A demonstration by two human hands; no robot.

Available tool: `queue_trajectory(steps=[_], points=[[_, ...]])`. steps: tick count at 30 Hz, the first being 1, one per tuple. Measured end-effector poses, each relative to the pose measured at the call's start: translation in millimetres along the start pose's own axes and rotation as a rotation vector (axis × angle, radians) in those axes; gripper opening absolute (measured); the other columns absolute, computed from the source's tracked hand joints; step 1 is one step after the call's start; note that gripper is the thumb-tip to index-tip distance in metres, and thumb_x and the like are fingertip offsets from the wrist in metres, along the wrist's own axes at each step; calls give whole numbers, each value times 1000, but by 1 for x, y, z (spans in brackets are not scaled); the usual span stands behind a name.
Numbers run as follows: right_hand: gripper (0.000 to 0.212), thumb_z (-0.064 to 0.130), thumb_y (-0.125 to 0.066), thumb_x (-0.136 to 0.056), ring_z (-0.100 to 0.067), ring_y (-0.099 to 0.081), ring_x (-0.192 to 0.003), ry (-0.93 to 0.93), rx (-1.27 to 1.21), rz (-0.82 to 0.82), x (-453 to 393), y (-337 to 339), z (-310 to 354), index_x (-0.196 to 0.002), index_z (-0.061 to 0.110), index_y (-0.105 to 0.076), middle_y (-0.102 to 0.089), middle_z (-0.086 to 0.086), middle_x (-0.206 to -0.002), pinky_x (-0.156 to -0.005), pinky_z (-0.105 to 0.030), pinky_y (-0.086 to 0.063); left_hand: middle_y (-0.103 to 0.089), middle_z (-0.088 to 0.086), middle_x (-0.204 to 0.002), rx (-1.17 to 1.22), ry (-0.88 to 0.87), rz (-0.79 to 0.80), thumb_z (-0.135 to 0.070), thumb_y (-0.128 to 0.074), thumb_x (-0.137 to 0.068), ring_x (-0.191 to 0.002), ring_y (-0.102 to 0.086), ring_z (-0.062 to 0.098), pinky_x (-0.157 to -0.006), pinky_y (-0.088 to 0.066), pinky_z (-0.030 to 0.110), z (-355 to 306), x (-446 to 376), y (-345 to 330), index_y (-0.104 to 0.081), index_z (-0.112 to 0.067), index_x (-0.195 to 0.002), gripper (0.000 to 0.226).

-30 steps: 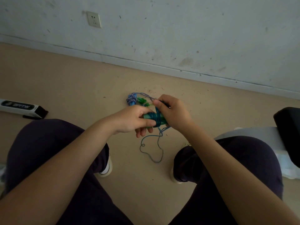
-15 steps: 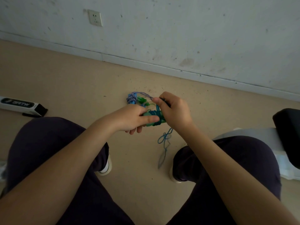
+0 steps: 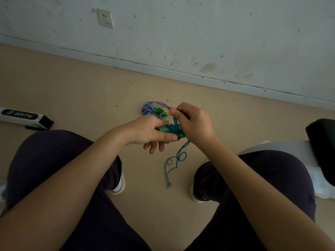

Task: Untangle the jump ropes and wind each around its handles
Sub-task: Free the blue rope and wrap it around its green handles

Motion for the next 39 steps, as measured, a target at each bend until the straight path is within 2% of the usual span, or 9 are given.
queue_trajectory(steps=[6, 9, 11, 14, 17, 25, 29, 33, 39], points=[[31, 33, -64, -94, -5, -42, -46, -89, -40, 125, -2, 1, -4, -65, 25, -60, -48, 6, -54, -46, -20, -35, -73, 6, -69, -14, 7, -10, -36, -67, -91, -49, -62, 19, -47, -42, 28, 1, -1, -2, -63, -9, -86, 27], [27, 35, -67, -91, -11, -52, -58, -168, -36, 288, -4, 3, -10, -78, 12, -71, -63, -15, -69, -56, -28, -43, -71, 5, -66, -40, 4, -9, -32, -69, -91, -49, -62, 18, -46, -43, 28, 3, -1, -3, -63, -14, -81, 21], [19, 35, -72, -86, -13, -59, -67, -228, -88, 334, -4, 4, -14, -90, 16, -71, -68, -12, -81, -62, -29, -48, -71, 5, -66, -57, -5, 1, -31, -70, -90, -49, -62, 18, -46, -44, 28, 3, -1, -3, -64, -18, -80, 18], [18, 30, -75, -85, -12, -59, -67, -223, -157, 317, -5, 5, -15, -87, 18, -62, -64, -4, -79, -61, -28, -50, -70, 4, -65, -48, -14, -8, -29, -70, -90, -48, -61, 18, -46, -43, 28, 3, -2, -2, -64, -21, -78, 16], [25, 33, -68, -91, -17, -59, -70, -246, -204, 367, -3, 7, -13, -89, 8, -69, -66, -15, -82, -67, -34, -48, -69, 3, -64, -31, -18, -39, -29, -70, -90, -46, -61, 18, -44, -43, 27, 4, -3, 0, -65, -13, -84, 19], [48, 54, -52, -94, -26, -56, -63, -276, -494, 515, 0, 13, -7, -104, 10, -68, -66, -14, -85, -52, -31, -35, -67, 4, -61, 155, -50, -223, -29, -68, -91, -44, -57, 17, -40, -40, 22, 3, 0, 11, -65, -7, -88, 22], [37, 42, -62, -92, -15, -40, -49, -273, -643, 452, 1, 8, -8, -106, 9, -53, -59, -11, -75, -46, -26, -26, -64, 6, -60, 339, -71, -432, -39, -67, -88, -43, -54, 18, -40, -38, 24, 6, -3, 19, -62, -11, -77, 30], [17, 23, -54, -100, -5, -36, -44, -275, -446, 399, 2, -3, -6, -102, 8, -60, -48, 8, -55, -44, -20, -29, -64, 4, -58, 372, -55, -573, -37, -67, -92, -44, -53, 17, -41, -39, 25, 11, -4, 20, -65, -10, -80, 29], [32, 28, -51, -101, 2, -43, -42, -126, -128, 311, 4, 2, 7, -70, 22, -57, -49, 15, -46, -49, -15, -32, -64, 4, -57, 276, 59, -757, -37, -66, -93, -42, -54, 14, -43, -41, 27, 20, -2, 36, -67, -2, -83, 37]])
Point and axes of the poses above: each hand's wrist, its own x-axis away from the middle knuckle, its own y-axis out of the back of the hand, z = x × y, the point moved 3 cm from there along -x, towards the middle knuckle
